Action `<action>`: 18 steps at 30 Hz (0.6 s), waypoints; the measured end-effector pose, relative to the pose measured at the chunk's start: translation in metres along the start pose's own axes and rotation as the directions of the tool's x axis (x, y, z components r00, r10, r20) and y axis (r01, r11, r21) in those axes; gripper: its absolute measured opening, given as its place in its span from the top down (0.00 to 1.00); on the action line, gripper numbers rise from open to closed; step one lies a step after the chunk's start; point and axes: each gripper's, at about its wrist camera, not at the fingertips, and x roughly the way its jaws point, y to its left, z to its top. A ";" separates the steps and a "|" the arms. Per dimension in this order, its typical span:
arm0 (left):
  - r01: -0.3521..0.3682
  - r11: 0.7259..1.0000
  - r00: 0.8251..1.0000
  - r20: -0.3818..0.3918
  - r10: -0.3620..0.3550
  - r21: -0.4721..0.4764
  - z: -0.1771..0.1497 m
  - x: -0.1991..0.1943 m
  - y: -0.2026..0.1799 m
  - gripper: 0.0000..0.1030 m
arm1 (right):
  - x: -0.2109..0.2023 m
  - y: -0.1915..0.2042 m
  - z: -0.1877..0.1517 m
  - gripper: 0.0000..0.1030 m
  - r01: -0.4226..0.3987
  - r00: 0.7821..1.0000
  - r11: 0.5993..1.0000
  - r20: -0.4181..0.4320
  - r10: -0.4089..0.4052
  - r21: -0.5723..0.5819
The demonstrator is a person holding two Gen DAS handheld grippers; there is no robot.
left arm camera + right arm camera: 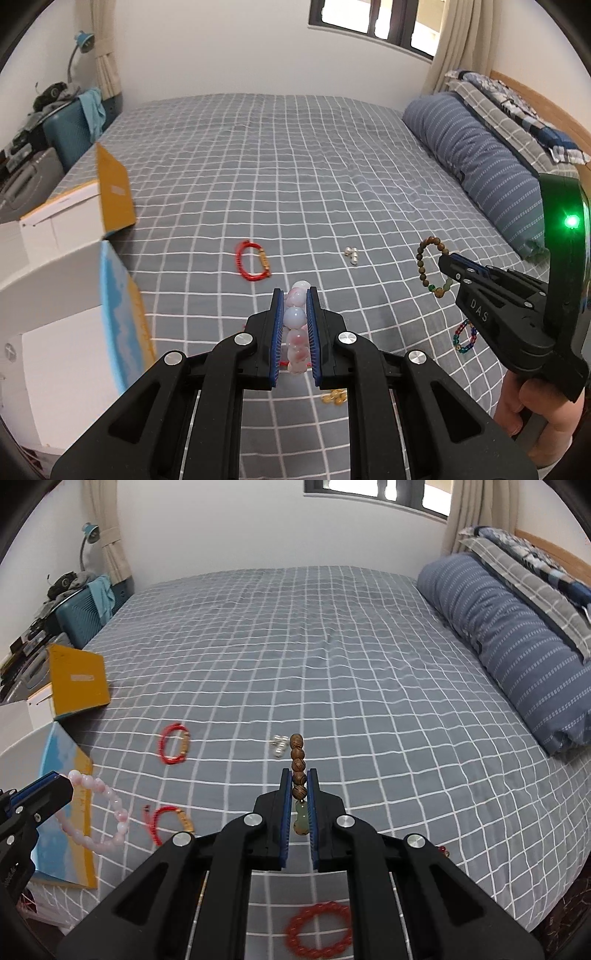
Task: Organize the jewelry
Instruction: 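Carry both bracelets over the open white box with both tools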
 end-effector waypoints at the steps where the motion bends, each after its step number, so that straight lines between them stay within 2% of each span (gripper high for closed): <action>1: -0.005 1.000 1.000 0.004 0.005 -0.006 0.000 -0.004 0.004 0.88 | -0.003 0.006 0.001 0.93 -0.006 1.000 1.000 0.005 0.006 -0.003; 11: -0.078 0.994 0.996 0.029 0.080 -0.071 -0.007 -0.046 0.055 0.88 | -0.026 0.085 0.008 0.92 -0.090 0.996 0.994 0.021 0.091 -0.069; 18: -0.140 0.978 0.988 0.049 0.149 -0.155 -0.015 -0.079 0.111 0.88 | -0.038 0.155 0.008 0.92 -0.164 0.986 0.978 0.021 0.168 -0.126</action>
